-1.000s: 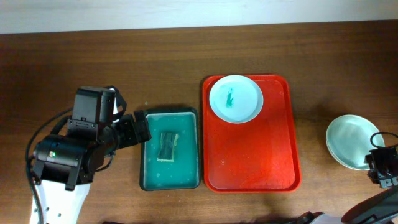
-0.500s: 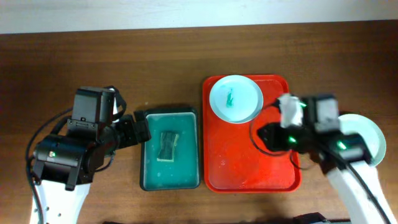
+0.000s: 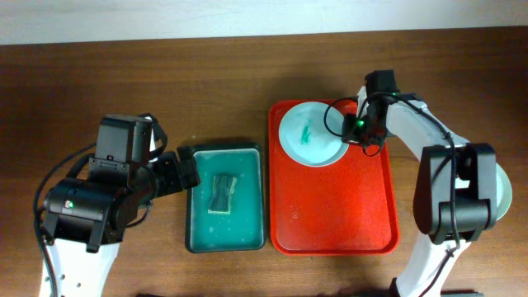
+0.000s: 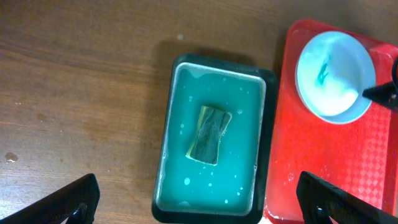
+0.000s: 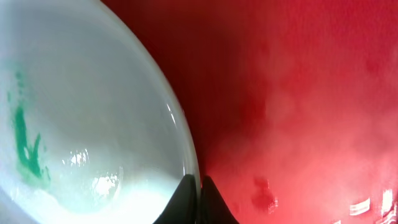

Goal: Clean dirty plates on tray and stack at the side
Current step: 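Grip the last plate with the right gripper and pull it to tray center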

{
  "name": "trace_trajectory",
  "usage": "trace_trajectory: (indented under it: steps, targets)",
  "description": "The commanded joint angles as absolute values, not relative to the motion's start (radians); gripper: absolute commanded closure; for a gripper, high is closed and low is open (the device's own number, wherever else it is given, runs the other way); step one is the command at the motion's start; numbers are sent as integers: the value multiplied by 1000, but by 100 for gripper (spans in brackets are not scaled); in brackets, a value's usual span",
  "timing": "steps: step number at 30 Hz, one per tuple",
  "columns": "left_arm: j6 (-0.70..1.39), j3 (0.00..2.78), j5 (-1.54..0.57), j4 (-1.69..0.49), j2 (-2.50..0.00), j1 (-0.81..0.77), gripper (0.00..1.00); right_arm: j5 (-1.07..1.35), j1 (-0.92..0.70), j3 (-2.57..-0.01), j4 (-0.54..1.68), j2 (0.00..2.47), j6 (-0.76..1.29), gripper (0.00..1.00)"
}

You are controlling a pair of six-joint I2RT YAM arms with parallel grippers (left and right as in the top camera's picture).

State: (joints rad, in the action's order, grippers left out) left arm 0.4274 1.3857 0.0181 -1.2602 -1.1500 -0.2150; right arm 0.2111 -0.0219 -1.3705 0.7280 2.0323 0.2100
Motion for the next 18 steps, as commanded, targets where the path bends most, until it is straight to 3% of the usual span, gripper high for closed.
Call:
trace_trajectory:
  steps: [1, 5, 10, 12, 14, 15, 18]
  targets:
    - [421, 1396, 22, -1259, -1146, -213, 1, 202, 22, -1368, 896, 1921, 242, 96]
    - [422, 1396, 22, -1259, -1146, -213, 1, 79, 47, -1363, 1201, 1517, 242, 96]
    - [422, 1396, 22, -1259, -1146, -213, 1, 119, 46, -1253, 1380, 1105, 308, 96]
    - [421, 1396, 22, -1259, -1146, -213, 1, 150, 46, -1012, 1306, 955, 389, 96]
    - [422, 1396, 22, -1259, -1146, -213, 1, 256, 46, -761, 1084, 882, 351, 96]
    - [422, 1396, 22, -1259, -1146, -213, 1, 356, 46, -666, 981, 881, 330, 96]
    - [422, 1396, 22, -1259, -1146, -213, 1, 337, 46, -621, 864, 1029, 262, 96]
